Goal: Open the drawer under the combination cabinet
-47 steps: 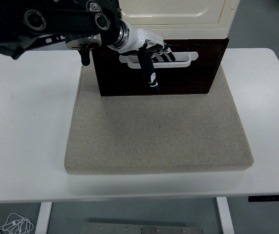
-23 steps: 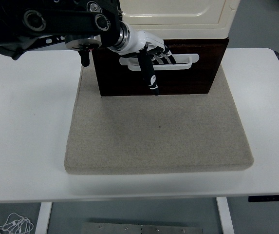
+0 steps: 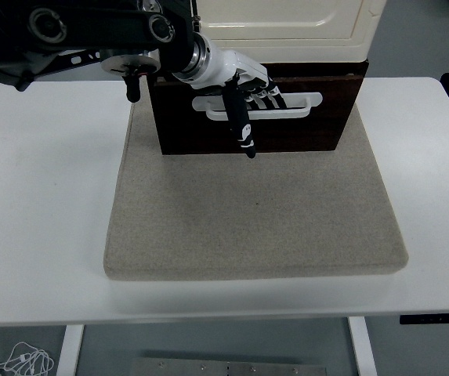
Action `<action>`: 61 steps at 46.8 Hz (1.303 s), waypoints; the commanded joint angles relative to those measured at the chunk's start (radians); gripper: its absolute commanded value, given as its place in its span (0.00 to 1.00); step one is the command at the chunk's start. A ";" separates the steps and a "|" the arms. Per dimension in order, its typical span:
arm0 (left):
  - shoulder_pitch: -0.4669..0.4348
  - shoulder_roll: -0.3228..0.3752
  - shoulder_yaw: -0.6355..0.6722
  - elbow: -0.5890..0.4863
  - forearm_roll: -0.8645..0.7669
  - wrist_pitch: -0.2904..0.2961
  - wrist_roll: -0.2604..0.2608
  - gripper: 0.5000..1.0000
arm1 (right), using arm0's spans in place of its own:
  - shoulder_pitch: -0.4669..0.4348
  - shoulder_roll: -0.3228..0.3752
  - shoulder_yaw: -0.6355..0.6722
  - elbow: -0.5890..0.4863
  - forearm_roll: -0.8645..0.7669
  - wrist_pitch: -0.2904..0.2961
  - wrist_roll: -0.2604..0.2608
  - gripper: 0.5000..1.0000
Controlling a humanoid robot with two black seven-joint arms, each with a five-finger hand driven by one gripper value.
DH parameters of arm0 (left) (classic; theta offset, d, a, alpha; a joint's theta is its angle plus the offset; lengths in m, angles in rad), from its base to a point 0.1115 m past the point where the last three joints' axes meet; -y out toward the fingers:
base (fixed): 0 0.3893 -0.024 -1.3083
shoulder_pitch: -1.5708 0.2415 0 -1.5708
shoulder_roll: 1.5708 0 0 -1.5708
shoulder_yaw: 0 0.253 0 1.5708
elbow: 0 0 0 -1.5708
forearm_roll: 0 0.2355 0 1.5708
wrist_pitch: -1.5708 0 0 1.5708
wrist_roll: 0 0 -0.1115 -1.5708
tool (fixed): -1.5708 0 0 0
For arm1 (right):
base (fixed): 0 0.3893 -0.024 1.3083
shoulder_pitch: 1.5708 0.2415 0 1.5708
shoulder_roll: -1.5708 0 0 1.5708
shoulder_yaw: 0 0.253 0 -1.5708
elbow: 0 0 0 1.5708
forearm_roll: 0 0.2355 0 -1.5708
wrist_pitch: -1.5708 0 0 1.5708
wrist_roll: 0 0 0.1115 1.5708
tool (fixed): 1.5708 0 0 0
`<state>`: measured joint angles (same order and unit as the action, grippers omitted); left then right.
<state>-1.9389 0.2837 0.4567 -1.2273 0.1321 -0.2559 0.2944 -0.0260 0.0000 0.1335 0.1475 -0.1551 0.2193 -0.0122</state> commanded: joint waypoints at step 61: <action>-0.051 0.031 -0.018 -0.060 -0.002 -0.146 -0.001 1.00 | 0.000 0.000 0.000 0.000 0.000 0.000 0.000 0.85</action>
<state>-1.9889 0.3121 0.4386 -1.2821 0.1298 -0.4002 0.2929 -0.0261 0.0000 0.1334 0.1472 -0.1550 0.2193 -0.0123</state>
